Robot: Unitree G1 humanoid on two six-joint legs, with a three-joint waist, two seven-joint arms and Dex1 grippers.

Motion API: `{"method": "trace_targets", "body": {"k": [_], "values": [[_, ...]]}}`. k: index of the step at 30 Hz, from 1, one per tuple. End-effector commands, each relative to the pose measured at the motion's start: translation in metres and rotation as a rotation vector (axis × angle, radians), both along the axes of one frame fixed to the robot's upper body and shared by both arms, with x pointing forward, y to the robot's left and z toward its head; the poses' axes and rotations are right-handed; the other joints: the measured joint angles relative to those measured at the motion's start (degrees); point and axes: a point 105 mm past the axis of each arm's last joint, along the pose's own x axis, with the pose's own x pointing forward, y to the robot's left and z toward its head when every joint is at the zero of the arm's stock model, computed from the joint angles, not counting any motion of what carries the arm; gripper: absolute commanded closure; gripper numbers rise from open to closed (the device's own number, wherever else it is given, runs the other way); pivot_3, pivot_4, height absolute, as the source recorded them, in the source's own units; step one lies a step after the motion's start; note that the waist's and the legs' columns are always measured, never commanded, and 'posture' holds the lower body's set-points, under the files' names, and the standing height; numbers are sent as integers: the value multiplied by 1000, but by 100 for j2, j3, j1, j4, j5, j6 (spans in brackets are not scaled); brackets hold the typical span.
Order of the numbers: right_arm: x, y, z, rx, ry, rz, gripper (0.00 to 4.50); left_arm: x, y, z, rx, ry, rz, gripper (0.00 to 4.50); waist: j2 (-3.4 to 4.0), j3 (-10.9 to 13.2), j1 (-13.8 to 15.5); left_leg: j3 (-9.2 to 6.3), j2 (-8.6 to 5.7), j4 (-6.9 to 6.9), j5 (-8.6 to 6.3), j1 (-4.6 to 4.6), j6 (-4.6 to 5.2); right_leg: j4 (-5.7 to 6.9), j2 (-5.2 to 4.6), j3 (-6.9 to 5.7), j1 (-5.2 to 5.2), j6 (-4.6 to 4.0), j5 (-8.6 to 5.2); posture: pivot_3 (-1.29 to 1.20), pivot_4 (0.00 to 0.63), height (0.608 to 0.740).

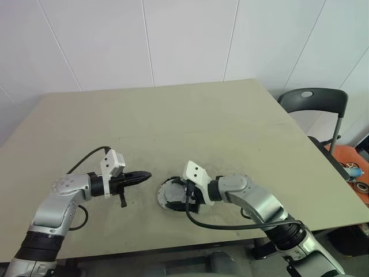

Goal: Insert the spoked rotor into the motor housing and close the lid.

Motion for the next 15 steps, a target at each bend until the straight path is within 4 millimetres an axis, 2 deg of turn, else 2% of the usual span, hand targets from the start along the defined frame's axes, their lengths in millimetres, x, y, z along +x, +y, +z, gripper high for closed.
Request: {"method": "trace_targets", "body": {"k": [1,3,5,6,11,15], "values": [[-2,2,-4,2,27,0,1253,3,2,13,7,-57,3,4500,0,0,-3,0,0,0,0,0,0,0,0,0,0,0,0,0,0,740],[0,3,4,66,61,-14,1252,3,2,13,6,-57,3,4500,0,0,-6,0,0,0,0,1,0,1,0,0,0,0,0,0,0,740],[5,6,23,211,140,-53,1252,2,2,13,2,-52,0,4500,0,0,-2,-1,0,0,0,1,-1,2,1,0,0,0,0,0,0,740],[8,5,27,233,146,-76,1252,1,2,13,0,-49,-2,4500,0,0,-8,-2,1,0,0,1,-1,2,1,0,0,-1,0,0,0,740],[18,2,30,230,80,-126,1252,-2,2,13,-14,-47,-14,4500,2,1,-4,-2,0,0,1,-2,-1,2,1,0,-2,-2,1,0,0,740],[26,0,22,152,5,-165,1252,-6,3,13,-15,-48,-33,4500,2,1,-4,-2,0,0,1,-4,-2,1,1,0,-5,-2,1,0,0,740]]}}
